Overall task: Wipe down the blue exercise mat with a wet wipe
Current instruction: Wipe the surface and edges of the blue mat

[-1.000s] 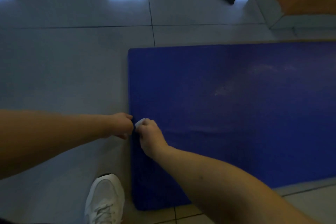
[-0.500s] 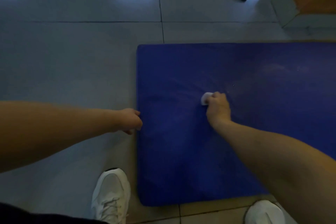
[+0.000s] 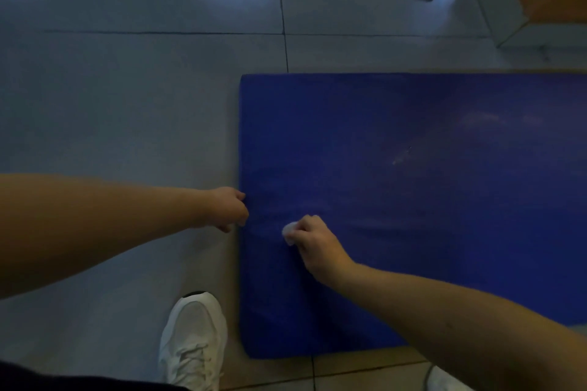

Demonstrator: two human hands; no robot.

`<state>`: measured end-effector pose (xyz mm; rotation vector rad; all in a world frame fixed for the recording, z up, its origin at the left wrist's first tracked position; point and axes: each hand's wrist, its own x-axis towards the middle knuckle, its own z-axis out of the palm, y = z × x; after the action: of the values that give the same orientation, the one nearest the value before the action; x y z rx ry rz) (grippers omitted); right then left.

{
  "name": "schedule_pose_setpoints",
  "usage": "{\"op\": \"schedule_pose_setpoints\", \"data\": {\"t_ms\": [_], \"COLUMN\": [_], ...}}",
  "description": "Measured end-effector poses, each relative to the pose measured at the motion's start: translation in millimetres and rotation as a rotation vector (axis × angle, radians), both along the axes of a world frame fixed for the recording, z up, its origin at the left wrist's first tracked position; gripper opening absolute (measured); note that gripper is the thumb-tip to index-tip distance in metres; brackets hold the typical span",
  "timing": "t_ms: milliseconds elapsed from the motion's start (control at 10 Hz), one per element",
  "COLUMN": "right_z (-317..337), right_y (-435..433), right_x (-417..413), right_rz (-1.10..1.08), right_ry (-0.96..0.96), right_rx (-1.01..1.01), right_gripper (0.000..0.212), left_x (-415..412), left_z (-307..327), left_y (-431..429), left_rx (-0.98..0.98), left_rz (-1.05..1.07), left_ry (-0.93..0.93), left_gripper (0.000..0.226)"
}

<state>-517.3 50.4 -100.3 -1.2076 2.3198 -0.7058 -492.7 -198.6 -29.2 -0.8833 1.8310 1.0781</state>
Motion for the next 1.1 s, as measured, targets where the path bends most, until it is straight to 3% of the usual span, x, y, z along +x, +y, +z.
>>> {"op": "schedule_pose_setpoints", "data": {"t_ms": [100, 300, 500, 700, 800, 900, 1000, 1100], "right_z": [0.7, 10.5, 6.3, 8.3, 18.0, 4.0, 7.9, 8.9], "right_y": [-50.8, -153.6, -144.7, -93.7, -103.8, -152.8, -185.4, -184.6], "right_x": [-30.9, -94.6, -75.9, -22.1, -34.8, -83.3, -130.2, -122.3], "right_rz": [-0.102, -0.296, -0.12, 0.47, 0.61, 0.341, -0.076, -0.036], "right_ry": [0.015, 0.077, 0.048, -0.064, -0.037, 0.089, 0.203, 0.15], "right_rx": [0.01, 0.034, 0.09, 0.069, 0.119, 0.02, 0.073, 0.163], "right_gripper": [0.01, 0.01, 0.022, 0.016, 0.014, 0.006, 0.02, 0.021], "left_x": [1.4, 0.6, 2.4, -9.8, -11.5, -9.1, -5.0, -2.4], "left_z": [2.3, 10.1, 9.7, 10.8, 9.0, 9.3, 12.8, 12.8], "left_y": [-2.6, -9.7, -21.4, -30.0, -29.7, -29.2, -31.1, -34.7], "left_rx": [0.006, -0.016, -0.11, -0.154, -0.151, -0.121, -0.123, -0.129], "left_rz": [0.002, 0.035, 0.032, -0.011, 0.004, 0.058, 0.076, 0.071], "left_ry": [0.006, 0.021, -0.009, 0.019, 0.024, 0.032, 0.01, -0.008], "left_gripper": [0.071, 0.043, 0.038, 0.033, 0.031, 0.033, 0.04, 0.041]}}
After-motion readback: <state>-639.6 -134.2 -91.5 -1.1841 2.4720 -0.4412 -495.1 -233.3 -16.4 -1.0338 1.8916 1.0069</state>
